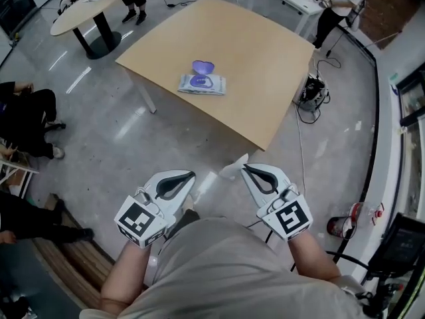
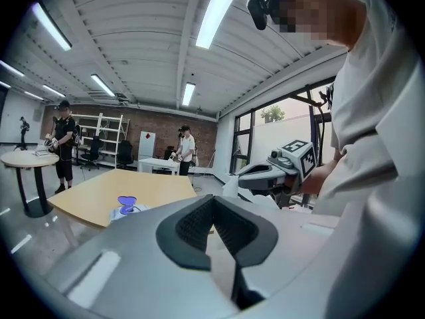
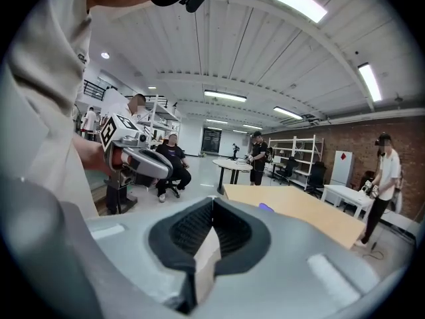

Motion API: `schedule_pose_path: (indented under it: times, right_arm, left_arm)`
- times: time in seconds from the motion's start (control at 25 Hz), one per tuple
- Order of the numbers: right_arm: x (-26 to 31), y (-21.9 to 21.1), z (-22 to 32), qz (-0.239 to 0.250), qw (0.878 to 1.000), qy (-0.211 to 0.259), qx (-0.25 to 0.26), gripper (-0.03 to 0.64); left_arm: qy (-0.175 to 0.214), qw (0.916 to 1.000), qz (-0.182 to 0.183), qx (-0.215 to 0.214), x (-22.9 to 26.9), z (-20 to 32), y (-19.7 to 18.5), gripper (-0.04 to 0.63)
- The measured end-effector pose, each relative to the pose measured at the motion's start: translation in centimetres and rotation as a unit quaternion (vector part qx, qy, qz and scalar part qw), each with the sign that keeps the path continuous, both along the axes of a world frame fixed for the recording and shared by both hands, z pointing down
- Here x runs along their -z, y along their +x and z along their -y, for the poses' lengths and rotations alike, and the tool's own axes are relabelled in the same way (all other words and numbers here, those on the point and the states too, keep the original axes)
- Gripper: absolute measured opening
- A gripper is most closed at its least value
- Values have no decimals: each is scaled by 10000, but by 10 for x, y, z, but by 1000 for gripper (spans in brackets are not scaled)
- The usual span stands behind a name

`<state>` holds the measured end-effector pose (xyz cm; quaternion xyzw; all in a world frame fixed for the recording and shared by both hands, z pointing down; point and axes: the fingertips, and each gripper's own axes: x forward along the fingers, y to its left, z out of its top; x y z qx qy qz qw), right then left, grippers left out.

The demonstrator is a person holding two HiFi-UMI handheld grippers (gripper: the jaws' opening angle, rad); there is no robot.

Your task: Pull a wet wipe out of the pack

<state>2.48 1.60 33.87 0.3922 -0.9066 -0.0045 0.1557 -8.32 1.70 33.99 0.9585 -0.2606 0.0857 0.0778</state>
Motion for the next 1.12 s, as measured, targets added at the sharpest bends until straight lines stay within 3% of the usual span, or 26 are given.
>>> schedule_pose_path:
  times: [0.32,0.68,0.96,1.12]
  right_arm:
    - [-13,34,-80,190,9990,-44,413,2]
    - [14,50,-122,216,9996,109,172,2]
    - [34,-4,-150,177,9996,214,-49,2]
    - [36,-36,-165,213,9996,130,-133,2]
  left_arm:
    - [-254,9984,155,472,-14,-86,36,5]
    - [-75,9998,170,102,11,-114,60,5]
    - [109,9997,151,-150,38,-136,11,5]
    - [20,9997,96,-218,33,-157,-26,5]
